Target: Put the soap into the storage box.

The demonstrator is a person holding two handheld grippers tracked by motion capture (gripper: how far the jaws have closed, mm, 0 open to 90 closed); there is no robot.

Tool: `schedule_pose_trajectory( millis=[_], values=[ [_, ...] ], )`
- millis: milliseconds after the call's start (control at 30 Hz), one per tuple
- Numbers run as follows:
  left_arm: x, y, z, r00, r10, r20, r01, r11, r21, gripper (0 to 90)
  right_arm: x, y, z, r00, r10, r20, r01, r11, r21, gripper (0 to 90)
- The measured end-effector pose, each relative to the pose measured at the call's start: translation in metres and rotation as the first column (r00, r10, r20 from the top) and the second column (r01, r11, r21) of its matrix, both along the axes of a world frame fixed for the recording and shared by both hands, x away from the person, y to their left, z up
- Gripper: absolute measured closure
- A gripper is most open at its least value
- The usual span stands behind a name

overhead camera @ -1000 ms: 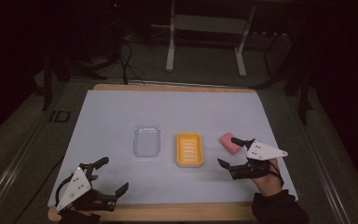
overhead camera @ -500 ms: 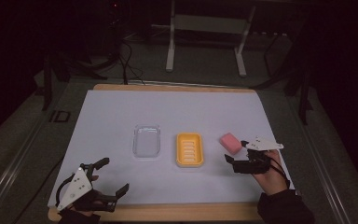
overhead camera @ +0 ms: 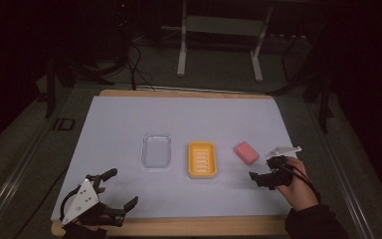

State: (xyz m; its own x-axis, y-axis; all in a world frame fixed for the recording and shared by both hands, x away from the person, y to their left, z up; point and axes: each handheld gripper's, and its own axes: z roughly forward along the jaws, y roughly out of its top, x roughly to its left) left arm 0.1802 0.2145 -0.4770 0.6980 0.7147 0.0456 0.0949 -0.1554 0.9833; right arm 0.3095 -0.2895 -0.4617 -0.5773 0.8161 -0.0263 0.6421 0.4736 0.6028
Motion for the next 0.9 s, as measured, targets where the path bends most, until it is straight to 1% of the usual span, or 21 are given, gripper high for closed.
schedule_pose_trajectory(
  millis=[33, 100, 133, 167, 200, 233, 300, 333, 400, 467, 500, 567, 600, 633, 667, 700, 733, 767, 800, 867, 900],
  values=[
    [0.000, 0.000, 0.000, 1.0000, 0.000, 0.000, 0.000, 1.0000, 0.001, 0.6, 0.000, 0.000, 0.000, 1.0000, 0.000, 0.000, 0.000, 1.0000, 0.000, 17.5],
    [0.000, 0.000, 0.000, 1.0000, 0.000, -0.001, 0.000, 1.0000, 0.003, 0.6, 0.000, -0.002, -0.001, 0.9992, 0.002, -0.040, -0.002, 1.0000, -0.008, 16.7],
    [0.000, 0.000, 0.000, 1.0000, 0.001, 0.000, -0.001, 1.0000, 0.003, 0.6, 0.000, -0.004, -0.003, 0.9981, 0.006, -0.062, -0.007, 0.9995, -0.029, 16.3],
    [0.000, 0.000, 0.000, 1.0000, 0.001, 0.000, -0.001, 1.0000, 0.003, 0.6, 0.000, -0.004, -0.003, 0.9981, 0.006, -0.062, -0.007, 0.9995, -0.029, 16.3],
    [0.000, 0.000, 0.000, 1.0000, 0.000, -0.001, 0.000, 1.0000, 0.005, 0.6, 0.000, -0.007, -0.003, 0.9954, -0.001, -0.095, -0.002, 0.9995, -0.030, 16.0],
    [0.000, 0.000, 0.000, 1.0000, 0.000, 0.000, 0.000, 1.0000, 0.007, 0.6, 0.000, -0.007, -0.003, 0.9954, -0.001, -0.095, -0.002, 0.9995, -0.030, 16.0],
    [0.000, -0.001, 0.000, 1.0000, 0.000, -0.003, 0.000, 1.0000, 0.008, 0.6, 0.000, -0.010, -0.003, 0.9923, -0.009, -0.124, 0.004, 0.9993, -0.038, 15.7],
    [0.001, -0.001, 0.000, 1.0000, -0.001, -0.004, 0.001, 1.0000, 0.008, 0.6, 0.000, -0.011, -0.002, 0.9914, -0.012, -0.130, 0.006, 0.9990, -0.044, 15.7],
    [0.001, -0.001, 0.000, 1.0000, -0.002, -0.004, 0.002, 1.0000, 0.009, 0.6, 0.000, -0.013, -0.001, 0.9860, -0.021, -0.165, 0.014, 0.9987, -0.048, 15.5],
    [0.001, -0.001, 0.000, 1.0000, -0.002, -0.005, 0.002, 0.9999, 0.010, 0.6, 0.000, -0.013, 0.000, 0.9816, -0.029, -0.188, 0.020, 0.9985, -0.051, 15.0],
    [0.001, -0.001, 0.000, 1.0000, -0.002, -0.006, 0.002, 1.0000, 0.008, 0.6, 0.000, -0.014, 0.000, 0.9785, -0.028, -0.204, 0.016, 0.9983, -0.057, 14.7],
    [0.001, -0.001, 0.000, 1.0000, -0.002, -0.006, 0.002, 1.0000, 0.009, 0.6, 0.000, -0.013, 0.000, 0.9685, -0.029, -0.248, 0.014, 0.9980, -0.061, 13.8],
    [0.001, -0.001, -0.001, 1.0000, -0.002, -0.007, 0.002, 1.0000, 0.007, 0.6, 0.001, -0.012, 0.000, 0.9633, -0.023, -0.268, 0.004, 0.9975, -0.071, 13.5],
    [0.001, -0.001, -0.001, 1.0000, -0.003, -0.008, 0.003, 1.0000, 0.009, 0.6, 0.001, -0.012, 0.000, 0.9633, -0.023, -0.268, 0.004, 0.9975, -0.071, 13.5],
    [0.001, -0.001, -0.001, 1.0000, -0.004, -0.009, 0.004, 0.9999, 0.011, 0.6, 0.001, -0.011, 0.001, 0.9593, -0.024, -0.281, 0.003, 0.9972, -0.075, 13.4],
    [0.001, -0.002, -0.001, 1.0000, -0.005, -0.009, 0.005, 0.9999, 0.012, 0.6, 0.002, -0.010, 0.001, 0.9477, -0.036, -0.317, 0.010, 0.9964, -0.084, 13.3],
    [0.001, -0.002, -0.001, 1.0000, -0.005, -0.008, 0.005, 0.9999, 0.012, 0.6, 0.002, -0.010, 0.001, 0.9477, -0.036, -0.317, 0.010, 0.9964, -0.084, 13.3],
    [0.000, -0.002, -0.001, 1.0000, -0.006, -0.008, 0.006, 0.9999, 0.011, 0.6, 0.002, -0.009, 0.002, 0.9437, -0.034, -0.329, 0.004, 0.9957, -0.093, 13.4],
    [0.000, -0.001, -0.001, 1.0000, -0.005, -0.008, 0.005, 0.9999, 0.012, 0.6, 0.003, -0.008, 0.002, 0.9436, -0.028, -0.330, -0.007, 0.9943, -0.106, 13.5],
    [0.000, -0.001, -0.001, 0.9999, -0.004, -0.010, 0.004, 0.9999, 0.010, 0.6, 0.004, -0.008, 0.003, 0.9391, -0.024, -0.343, -0.024, 0.9909, -0.133, 13.6],
    [0.000, -0.001, -0.001, 0.9999, -0.005, -0.011, 0.005, 1.0000, 0.009, 0.6, 0.006, -0.008, 0.004, 0.9282, 0.002, -0.372, -0.063, 0.9861, -0.153, 13.7]
  ],
)
